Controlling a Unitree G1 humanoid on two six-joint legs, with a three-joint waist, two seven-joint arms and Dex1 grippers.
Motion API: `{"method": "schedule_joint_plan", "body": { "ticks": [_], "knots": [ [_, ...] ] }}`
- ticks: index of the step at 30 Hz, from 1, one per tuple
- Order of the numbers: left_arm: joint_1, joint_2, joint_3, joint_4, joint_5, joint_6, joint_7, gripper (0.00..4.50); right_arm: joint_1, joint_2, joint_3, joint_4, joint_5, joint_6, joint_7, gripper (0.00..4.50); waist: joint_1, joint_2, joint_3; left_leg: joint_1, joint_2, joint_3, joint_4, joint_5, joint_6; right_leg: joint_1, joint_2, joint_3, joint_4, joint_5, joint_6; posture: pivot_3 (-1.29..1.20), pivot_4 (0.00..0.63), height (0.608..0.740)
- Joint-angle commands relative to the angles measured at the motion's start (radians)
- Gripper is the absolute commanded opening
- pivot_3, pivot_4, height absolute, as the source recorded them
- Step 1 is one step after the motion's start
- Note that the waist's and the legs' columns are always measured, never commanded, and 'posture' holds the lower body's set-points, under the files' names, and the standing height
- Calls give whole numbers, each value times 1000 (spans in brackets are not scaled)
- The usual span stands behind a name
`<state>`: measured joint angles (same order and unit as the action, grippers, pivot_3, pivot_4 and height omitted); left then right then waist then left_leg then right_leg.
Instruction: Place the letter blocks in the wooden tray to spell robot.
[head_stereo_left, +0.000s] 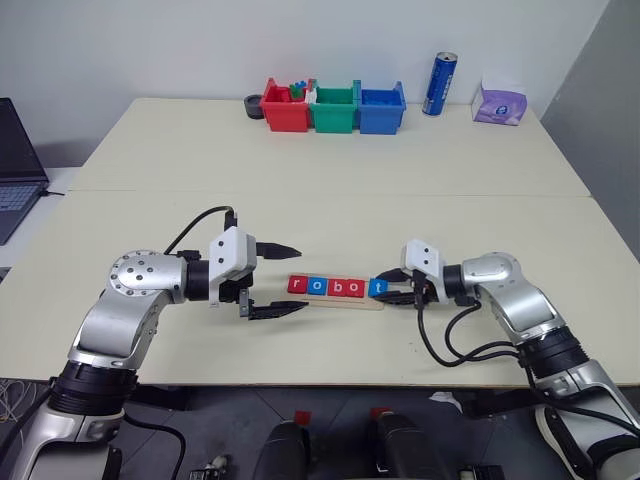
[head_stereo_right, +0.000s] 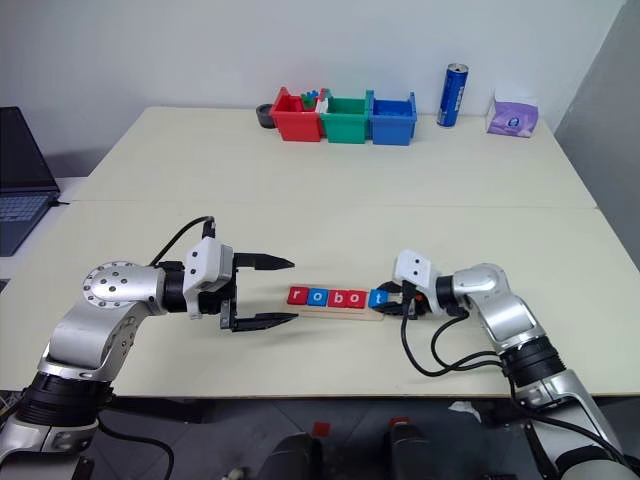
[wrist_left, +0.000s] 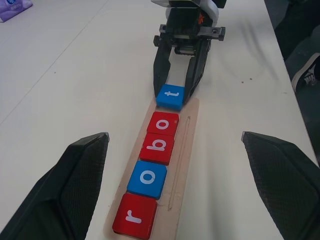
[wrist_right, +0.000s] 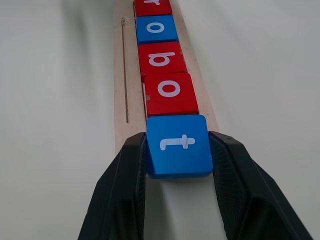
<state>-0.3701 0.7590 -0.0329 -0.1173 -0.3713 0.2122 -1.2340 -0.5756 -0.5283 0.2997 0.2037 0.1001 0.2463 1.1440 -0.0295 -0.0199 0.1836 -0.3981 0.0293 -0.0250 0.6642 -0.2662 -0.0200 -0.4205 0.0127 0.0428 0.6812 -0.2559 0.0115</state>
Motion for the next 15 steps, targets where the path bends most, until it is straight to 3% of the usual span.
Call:
{"method": "schedule_joint_plan", "body": {
  "ticks": [1,15],
  "knots": [
    [-7,5,11,-34,-12,-8,-1,4500,-20,5,3,-10,-3,-22,13,1454,0,0,0,0,0,0,0,0,0,0,0,0,0,0,0,0,150,740],
    [-15,3,6,-25,-2,-13,4,4500,-33,23,3,17,-27,-39,16,1454,0,0,0,0,0,0,0,0,0,0,0,0,0,0,0,0,150,740]
  ]
}}
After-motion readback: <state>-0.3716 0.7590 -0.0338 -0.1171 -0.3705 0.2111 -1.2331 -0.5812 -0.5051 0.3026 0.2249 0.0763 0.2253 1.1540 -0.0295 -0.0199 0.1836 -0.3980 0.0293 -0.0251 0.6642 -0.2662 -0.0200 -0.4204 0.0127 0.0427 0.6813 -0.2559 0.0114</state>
